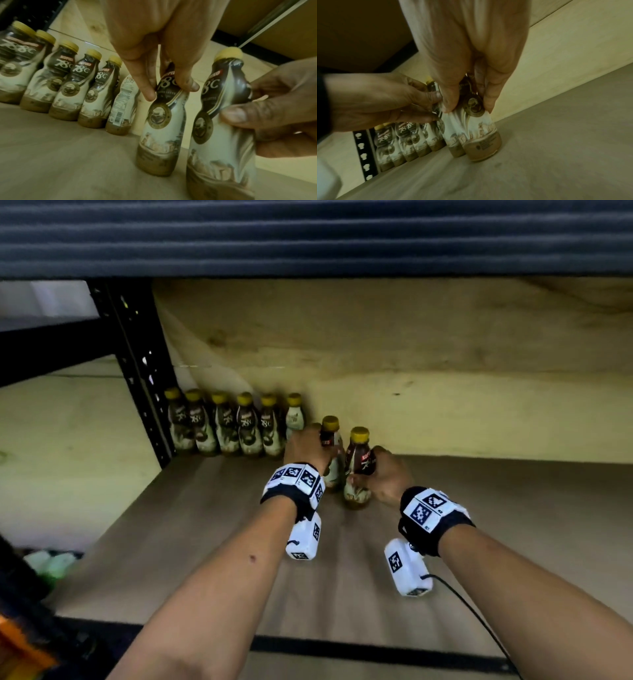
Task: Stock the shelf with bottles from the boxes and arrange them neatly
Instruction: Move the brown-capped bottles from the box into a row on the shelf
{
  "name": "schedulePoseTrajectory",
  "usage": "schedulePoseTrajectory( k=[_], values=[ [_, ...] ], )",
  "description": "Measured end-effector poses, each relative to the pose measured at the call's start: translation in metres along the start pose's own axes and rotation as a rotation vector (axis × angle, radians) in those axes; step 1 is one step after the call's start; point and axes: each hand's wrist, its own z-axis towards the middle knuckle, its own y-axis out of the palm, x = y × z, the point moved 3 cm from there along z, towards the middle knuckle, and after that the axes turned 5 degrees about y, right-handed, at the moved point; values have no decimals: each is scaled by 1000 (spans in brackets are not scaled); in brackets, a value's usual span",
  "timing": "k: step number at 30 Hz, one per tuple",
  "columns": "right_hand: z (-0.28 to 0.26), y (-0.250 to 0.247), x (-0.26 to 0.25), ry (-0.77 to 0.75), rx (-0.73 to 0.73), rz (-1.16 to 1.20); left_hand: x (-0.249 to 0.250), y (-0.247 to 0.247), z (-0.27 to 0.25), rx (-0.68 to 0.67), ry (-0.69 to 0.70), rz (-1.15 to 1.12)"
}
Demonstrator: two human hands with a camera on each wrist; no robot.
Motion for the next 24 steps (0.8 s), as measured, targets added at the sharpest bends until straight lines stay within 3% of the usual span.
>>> schedulePoseTrajectory(
  k=[12,24],
  values=[
    [53,17,-25,108,92,-36,-23,7,78,-50,53,2],
    [113,27,-42,219,145,-9,-32,23,91,-34,97,92]
  ],
)
